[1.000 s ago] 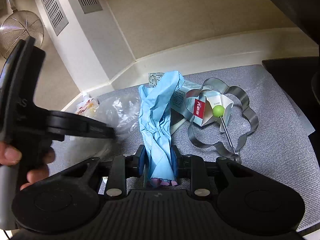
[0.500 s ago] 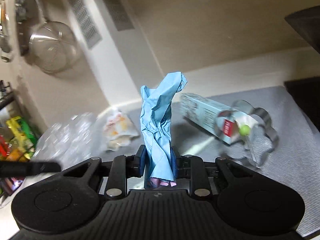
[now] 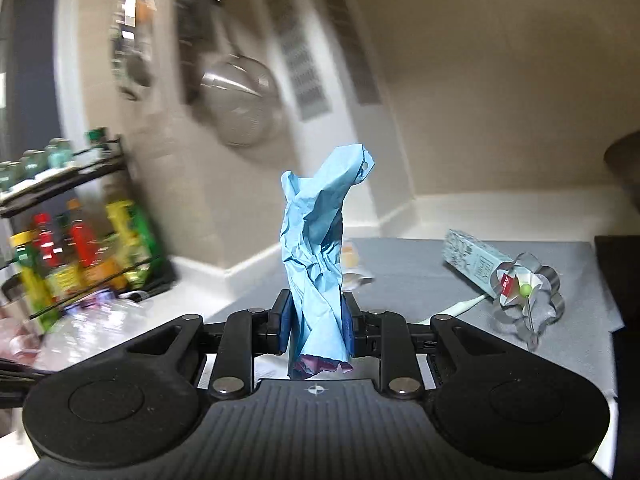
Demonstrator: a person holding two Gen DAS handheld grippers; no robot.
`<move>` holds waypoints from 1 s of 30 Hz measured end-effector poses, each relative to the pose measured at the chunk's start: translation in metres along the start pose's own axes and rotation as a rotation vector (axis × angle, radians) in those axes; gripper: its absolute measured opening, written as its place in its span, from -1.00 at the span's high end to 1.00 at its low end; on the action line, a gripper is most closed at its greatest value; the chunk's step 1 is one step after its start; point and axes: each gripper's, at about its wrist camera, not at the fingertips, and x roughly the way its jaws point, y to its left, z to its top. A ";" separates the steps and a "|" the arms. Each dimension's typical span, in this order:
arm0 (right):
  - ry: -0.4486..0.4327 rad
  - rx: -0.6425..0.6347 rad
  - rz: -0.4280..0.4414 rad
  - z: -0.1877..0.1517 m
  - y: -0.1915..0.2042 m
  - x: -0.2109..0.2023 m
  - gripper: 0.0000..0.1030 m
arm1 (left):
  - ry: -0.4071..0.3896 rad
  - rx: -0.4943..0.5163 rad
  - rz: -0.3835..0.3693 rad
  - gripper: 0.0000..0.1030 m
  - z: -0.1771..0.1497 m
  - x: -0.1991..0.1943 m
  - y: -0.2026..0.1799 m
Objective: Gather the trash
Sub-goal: 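Lift the blue glove and clear plastic bag off the mat toward the bin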
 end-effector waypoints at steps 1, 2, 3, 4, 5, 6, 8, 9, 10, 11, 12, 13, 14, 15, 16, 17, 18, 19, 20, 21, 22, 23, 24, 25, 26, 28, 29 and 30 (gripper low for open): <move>0.000 0.000 0.016 -0.001 0.006 -0.014 0.47 | -0.001 0.002 0.002 1.00 -0.009 -0.010 0.001; 0.001 -0.001 0.030 -0.003 0.011 -0.027 0.47 | -0.002 0.003 0.001 1.00 -0.017 -0.016 0.001; 0.002 -0.007 0.037 -0.005 0.017 -0.039 0.47 | 0.002 0.005 0.001 1.00 -0.025 -0.023 0.002; 0.000 -0.019 0.043 -0.008 0.022 -0.052 0.47 | 0.009 0.007 0.000 1.00 -0.033 -0.028 0.001; -0.001 -0.029 0.047 -0.012 0.026 -0.066 0.47 | 0.017 0.006 -0.005 1.00 -0.041 -0.034 0.002; 0.001 -0.038 0.053 -0.015 0.029 -0.078 0.47 | 0.028 0.006 -0.010 1.00 -0.049 -0.040 0.001; 0.006 -0.055 0.056 -0.023 0.038 -0.098 0.47 | 0.039 0.011 -0.003 1.00 -0.067 -0.051 0.000; 0.010 -0.063 0.053 -0.029 0.041 -0.109 0.47 | 0.044 0.013 0.002 1.00 -0.076 -0.055 -0.001; 0.018 -0.069 0.053 -0.036 0.043 -0.122 0.47 | 0.050 0.017 0.002 1.00 -0.085 -0.060 -0.002; 0.028 -0.076 0.055 -0.042 0.046 -0.131 0.47 | 0.054 0.017 0.003 1.00 -0.093 -0.064 -0.002; 0.039 -0.088 0.054 -0.048 0.049 -0.140 0.47 | 0.060 0.016 0.005 1.00 -0.102 -0.069 -0.002; 0.055 -0.100 0.052 -0.054 0.053 -0.147 0.47 | 0.068 0.016 0.005 1.00 -0.110 -0.072 -0.002; 0.073 -0.112 0.052 -0.061 0.056 -0.154 0.47 | 0.081 0.011 0.001 1.00 -0.119 -0.075 -0.003; 0.092 -0.118 0.052 -0.068 0.059 -0.161 0.47 | 0.100 0.005 -0.008 1.00 -0.127 -0.078 -0.003; 0.114 -0.121 0.052 -0.075 0.062 -0.166 0.47 | 0.116 0.005 -0.020 1.00 -0.135 -0.079 -0.004; 0.136 -0.125 0.054 -0.081 0.064 -0.171 0.47 | 0.128 0.004 -0.021 1.00 -0.143 -0.081 -0.005; 0.156 -0.130 0.053 -0.087 0.066 -0.175 0.47 | 0.139 0.004 -0.019 1.00 -0.150 -0.081 -0.005; 0.175 -0.132 0.052 -0.093 0.069 -0.178 0.47 | 0.147 0.008 -0.016 1.00 -0.155 -0.082 -0.006; 0.193 -0.129 0.052 -0.099 0.070 -0.182 0.47 | 0.149 0.008 -0.008 1.00 -0.160 -0.084 -0.007; 0.207 -0.122 0.052 -0.105 0.072 -0.185 0.47 | 0.150 0.006 -0.005 1.00 -0.164 -0.086 -0.007; 0.219 -0.118 0.050 -0.109 0.074 -0.187 0.47 | 0.151 0.004 -0.007 1.00 -0.166 -0.088 -0.007; 0.227 -0.115 0.048 -0.112 0.075 -0.188 0.47 | 0.151 0.003 -0.010 1.00 -0.168 -0.090 -0.007; 0.233 -0.112 0.045 -0.115 0.077 -0.190 0.47 | 0.150 0.004 -0.011 1.00 -0.169 -0.092 -0.008; 0.242 -0.107 0.042 -0.117 0.078 -0.192 0.47 | 0.148 0.010 -0.011 1.00 -0.170 -0.093 -0.010; 0.251 -0.101 0.043 -0.119 0.079 -0.192 0.47 | 0.142 0.018 -0.009 1.00 -0.171 -0.095 -0.012; 0.267 -0.093 0.047 -0.123 0.082 -0.193 0.47 | 0.130 0.028 -0.007 1.00 -0.171 -0.097 -0.016; 0.272 -0.096 0.049 -0.124 0.084 -0.193 0.47 | 0.126 0.027 -0.011 1.00 -0.172 -0.098 -0.016; 0.276 -0.100 0.050 -0.126 0.086 -0.193 0.47 | 0.125 0.024 -0.016 1.00 -0.171 -0.099 -0.017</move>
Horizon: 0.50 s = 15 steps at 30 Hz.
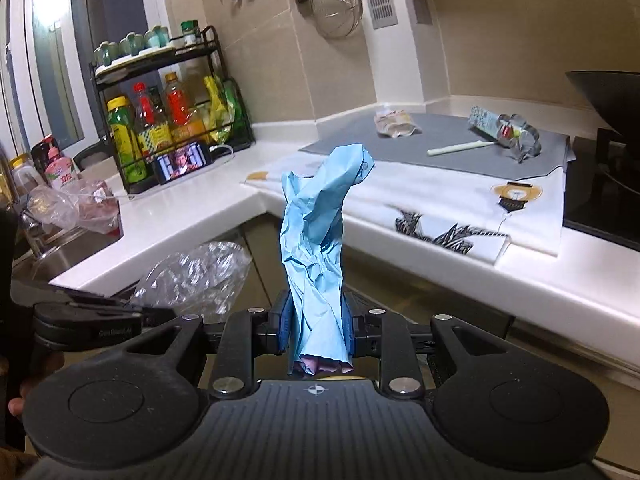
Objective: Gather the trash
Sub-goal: 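Lift the blue glove and clear plastic bag off the mat toward the bin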
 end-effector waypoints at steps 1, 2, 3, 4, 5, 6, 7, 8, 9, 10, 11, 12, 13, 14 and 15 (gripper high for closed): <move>0.004 -0.005 0.001 -0.002 0.002 0.000 0.47 | -0.001 -0.003 -0.003 1.00 0.000 -0.001 0.000; 0.006 -0.008 0.003 -0.003 0.004 -0.001 0.47 | -0.001 -0.003 -0.005 1.00 -0.001 -0.001 -0.001; 0.008 -0.013 0.006 -0.004 0.005 -0.001 0.47 | -0.001 -0.003 -0.004 1.00 -0.001 -0.001 -0.001; 0.011 -0.018 0.007 -0.005 0.007 -0.001 0.47 | 0.000 -0.003 -0.003 1.00 -0.001 -0.001 -0.001; 0.011 -0.021 0.007 -0.005 0.008 -0.002 0.47 | 0.000 -0.003 -0.004 1.00 -0.002 -0.002 -0.002; 0.009 -0.023 0.006 -0.006 0.008 -0.003 0.47 | 0.001 -0.004 -0.005 1.00 -0.002 -0.002 -0.002; 0.007 -0.024 0.006 -0.006 0.009 -0.004 0.47 | 0.002 -0.004 -0.006 1.00 -0.002 -0.002 -0.002; 0.007 -0.024 0.004 -0.006 0.009 -0.004 0.47 | 0.002 -0.004 -0.004 1.00 -0.003 -0.002 -0.002; 0.008 -0.023 0.004 -0.006 0.009 -0.004 0.47 | 0.002 -0.004 -0.003 1.00 -0.003 -0.002 -0.002; 0.010 -0.022 0.004 -0.006 0.009 -0.004 0.47 | 0.002 -0.004 -0.002 1.00 -0.003 -0.002 -0.003; 0.012 -0.022 0.005 -0.007 0.008 -0.004 0.47 | 0.003 -0.005 -0.002 1.00 -0.003 -0.002 -0.003; 0.014 -0.021 0.006 -0.007 0.009 -0.003 0.47 | 0.005 -0.005 -0.002 1.00 -0.003 -0.002 -0.002; 0.016 -0.021 0.006 -0.007 0.008 -0.003 0.47 | 0.006 -0.006 -0.002 1.00 -0.003 -0.002 -0.002; 0.018 -0.021 0.006 -0.007 0.008 -0.003 0.47 | 0.008 -0.007 -0.001 1.00 -0.002 -0.001 -0.003; 0.020 -0.021 0.007 -0.007 0.008 -0.002 0.47 | 0.010 -0.009 0.001 1.00 -0.002 0.000 -0.002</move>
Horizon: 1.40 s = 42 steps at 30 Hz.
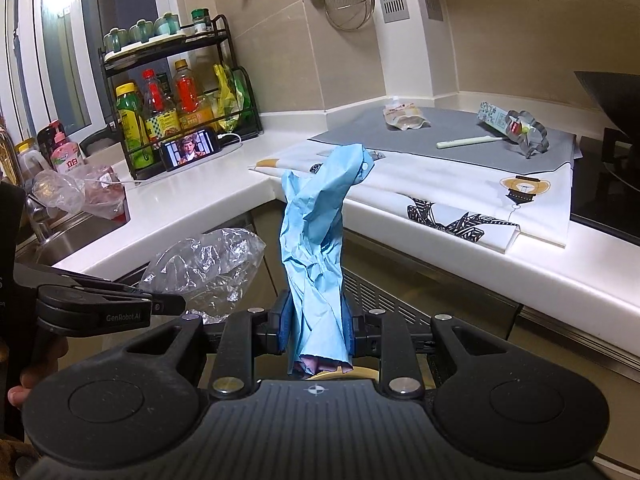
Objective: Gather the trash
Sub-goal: 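Lift the blue glove and clear plastic bag off the mat toward the bin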
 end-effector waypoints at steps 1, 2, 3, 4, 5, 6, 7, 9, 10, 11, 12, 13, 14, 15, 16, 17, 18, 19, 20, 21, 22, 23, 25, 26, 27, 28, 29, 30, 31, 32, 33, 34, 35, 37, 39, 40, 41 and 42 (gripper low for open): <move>0.002 -0.001 0.001 0.000 0.000 0.001 0.47 | 0.002 -0.001 0.001 1.00 0.000 0.001 0.000; 0.003 -0.002 0.001 0.000 0.000 0.001 0.47 | 0.004 -0.002 0.001 1.00 0.000 0.001 0.000; 0.005 -0.003 0.002 0.000 0.000 0.001 0.47 | 0.005 -0.002 0.002 1.00 0.000 0.002 0.000; 0.008 -0.003 0.003 -0.001 0.000 0.002 0.47 | 0.006 -0.002 0.001 1.00 0.000 0.002 0.000; 0.012 -0.002 0.003 -0.001 0.000 0.003 0.47 | 0.008 -0.002 0.000 1.00 0.000 0.003 0.000; 0.016 -0.002 0.002 -0.001 0.000 0.004 0.47 | 0.009 -0.001 0.000 1.00 0.000 0.003 0.000; 0.019 -0.003 0.001 -0.001 0.000 0.005 0.47 | 0.011 0.000 0.000 1.00 0.000 0.004 -0.001; 0.023 -0.005 0.000 -0.001 0.000 0.006 0.47 | 0.014 0.001 0.000 1.00 0.000 0.005 -0.002; 0.024 -0.008 0.000 -0.001 0.001 0.007 0.47 | 0.015 0.001 0.000 1.00 0.000 0.005 -0.002; 0.025 -0.010 0.000 0.000 0.002 0.007 0.47 | 0.016 0.001 0.000 1.00 0.000 0.005 -0.002; 0.026 -0.014 0.001 -0.001 0.002 0.008 0.47 | 0.017 0.002 0.000 1.00 0.000 0.006 -0.002; 0.027 -0.017 0.001 -0.001 0.003 0.008 0.47 | 0.017 0.002 0.001 1.00 0.000 0.006 -0.002; 0.028 -0.021 0.001 -0.001 0.003 0.009 0.47 | 0.019 0.001 0.001 1.00 0.000 0.006 -0.001; 0.029 -0.025 0.002 -0.001 0.004 0.009 0.47 | 0.020 0.001 0.001 1.00 0.000 0.007 -0.001; 0.030 -0.028 0.003 -0.001 0.005 0.009 0.47 | 0.021 0.001 0.002 1.00 0.000 0.007 -0.002; 0.031 -0.031 0.003 -0.001 0.005 0.010 0.47 | 0.023 0.001 0.002 1.00 0.000 0.007 -0.002; 0.032 -0.032 0.003 -0.001 0.005 0.010 0.47 | 0.024 0.001 0.002 1.00 0.000 0.007 -0.002; 0.033 -0.032 0.003 -0.001 0.005 0.011 0.47 | 0.025 0.002 0.002 1.00 0.000 0.008 -0.002; 0.034 -0.031 0.003 0.000 0.004 0.011 0.47 | 0.026 0.002 0.002 1.00 0.000 0.008 -0.002; 0.034 -0.030 0.002 -0.001 0.004 0.011 0.47 | 0.028 0.002 0.003 1.00 0.000 0.008 -0.003; 0.035 -0.028 0.001 -0.001 0.003 0.011 0.47 | 0.029 0.003 0.002 1.00 0.000 0.008 -0.003; 0.036 -0.027 0.000 -0.001 0.003 0.011 0.47 | 0.029 0.004 0.002 1.00 0.000 0.009 -0.003; 0.038 -0.025 0.000 -0.001 0.003 0.012 0.47 | 0.030 0.005 0.003 1.00 0.000 0.009 -0.004; 0.039 -0.026 -0.001 -0.001 0.003 0.012 0.47 | 0.031 0.005 0.003 1.00 0.001 0.010 -0.004; 0.039 -0.026 -0.001 -0.001 0.003 0.012 0.47 | 0.032 0.005 0.003 1.00 0.000 0.010 -0.003; 0.040 -0.026 -0.001 -0.001 0.003 0.013 0.47 | 0.033 0.004 0.003 1.00 0.000 0.010 -0.003; 0.042 -0.026 -0.001 -0.001 0.003 0.013 0.47 | 0.034 0.004 0.004 1.00 0.000 0.011 -0.003; 0.043 -0.026 -0.001 -0.001 0.003 0.013 0.47 | 0.035 0.004 0.005 1.00 0.000 0.011 -0.004; 0.044 -0.025 -0.002 -0.001 0.003 0.014 0.47 | 0.037 0.003 0.005 1.00 0.000 0.011 -0.004; 0.045 -0.024 -0.001 -0.001 0.002 0.014 0.47 | 0.039 0.003 0.005 1.00 0.001 0.012 -0.004; 0.047 -0.023 -0.002 -0.001 0.003 0.015 0.47 | 0.040 0.003 0.005 1.00 0.001 0.012 -0.004; 0.049 -0.023 -0.003 -0.001 0.003 0.016 0.47 | 0.043 0.003 0.006 1.00 0.000 0.013 -0.004; 0.050 -0.023 -0.003 -0.001 0.002 0.016 0.47 | 0.045 0.003 0.005 1.00 0.001 0.013 -0.004; 0.054 -0.023 -0.004 -0.001 0.002 0.018 0.47 | 0.050 0.002 0.006 1.00 0.001 0.015 -0.004; 0.056 -0.025 -0.006 -0.002 0.002 0.020 0.47 | 0.053 0.002 0.007 1.00 0.000 0.017 -0.003; 0.057 -0.025 -0.009 -0.002 0.002 0.020 0.47 | 0.055 0.002 0.008 1.00 0.000 0.018 -0.003; 0.060 -0.025 -0.011 -0.002 0.001 0.021 0.47 | 0.058 0.000 0.007 1.00 0.000 0.019 -0.003; 0.062 -0.024 -0.012 -0.002 0.001 0.022 0.47 | 0.060 -0.001 0.007 1.00 -0.001 0.020 -0.002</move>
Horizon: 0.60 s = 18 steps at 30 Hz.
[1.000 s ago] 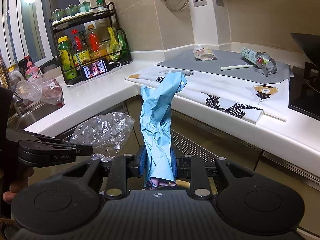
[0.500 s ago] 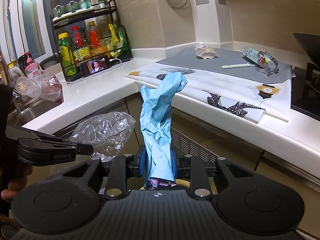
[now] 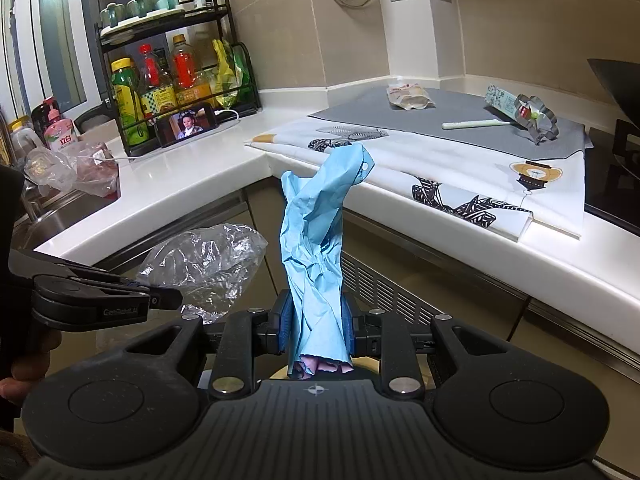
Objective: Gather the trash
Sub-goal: 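Lift the blue glove and clear plastic bag off the mat toward the bin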
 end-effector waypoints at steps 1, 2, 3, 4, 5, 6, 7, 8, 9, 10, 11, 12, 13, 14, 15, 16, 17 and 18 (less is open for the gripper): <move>0.002 0.001 -0.001 0.000 -0.001 0.001 0.47 | 0.002 -0.001 0.000 1.00 0.000 0.001 0.000; 0.005 0.001 -0.002 -0.001 -0.002 0.002 0.47 | 0.004 -0.002 0.001 1.00 0.000 0.003 0.000; 0.008 0.001 -0.004 -0.001 -0.002 0.004 0.47 | 0.006 -0.002 0.001 1.00 0.000 0.004 0.000; 0.013 0.001 -0.006 -0.002 -0.002 0.006 0.47 | 0.009 -0.002 0.000 1.00 0.000 0.006 0.000; 0.017 0.001 -0.007 -0.003 -0.003 0.008 0.47 | 0.013 -0.002 -0.001 1.00 -0.001 0.009 0.000; 0.022 -0.001 -0.008 -0.004 -0.003 0.011 0.47 | 0.018 -0.003 -0.004 1.00 -0.001 0.012 -0.001; 0.027 -0.003 -0.008 -0.006 -0.004 0.013 0.47 | 0.026 -0.004 -0.007 1.00 -0.001 0.015 -0.001; 0.033 -0.005 -0.009 -0.007 -0.003 0.016 0.47 | 0.035 -0.005 -0.011 1.00 -0.002 0.018 -0.001; 0.039 -0.006 -0.011 -0.009 -0.004 0.018 0.47 | 0.043 -0.006 -0.016 1.00 -0.002 0.022 -0.001; 0.046 -0.008 -0.012 -0.010 -0.004 0.021 0.47 | 0.050 -0.006 -0.018 1.00 -0.002 0.025 -0.002; 0.053 -0.010 -0.013 -0.011 -0.004 0.024 0.47 | 0.055 -0.005 -0.019 1.00 -0.002 0.029 -0.002; 0.060 -0.014 -0.014 -0.013 -0.004 0.028 0.47 | 0.060 -0.003 -0.015 1.00 -0.003 0.033 -0.003; 0.069 -0.016 -0.014 -0.015 -0.005 0.031 0.47 | 0.065 -0.001 -0.011 1.00 -0.003 0.037 -0.004; 0.079 -0.017 -0.015 -0.016 -0.005 0.035 0.47 | 0.070 0.000 -0.013 1.00 -0.004 0.041 -0.004; 0.088 -0.016 -0.017 -0.018 -0.006 0.039 0.47 | 0.079 0.000 -0.014 1.00 -0.005 0.045 -0.005; 0.097 -0.015 -0.018 -0.020 -0.006 0.043 0.47 | 0.088 -0.001 -0.015 1.00 -0.005 0.049 -0.005; 0.107 -0.014 -0.019 -0.022 -0.007 0.047 0.47 | 0.097 0.000 -0.018 1.00 -0.005 0.054 -0.006; 0.116 -0.014 -0.021 -0.023 -0.007 0.051 0.47 | 0.107 -0.001 -0.018 1.00 -0.006 0.058 -0.006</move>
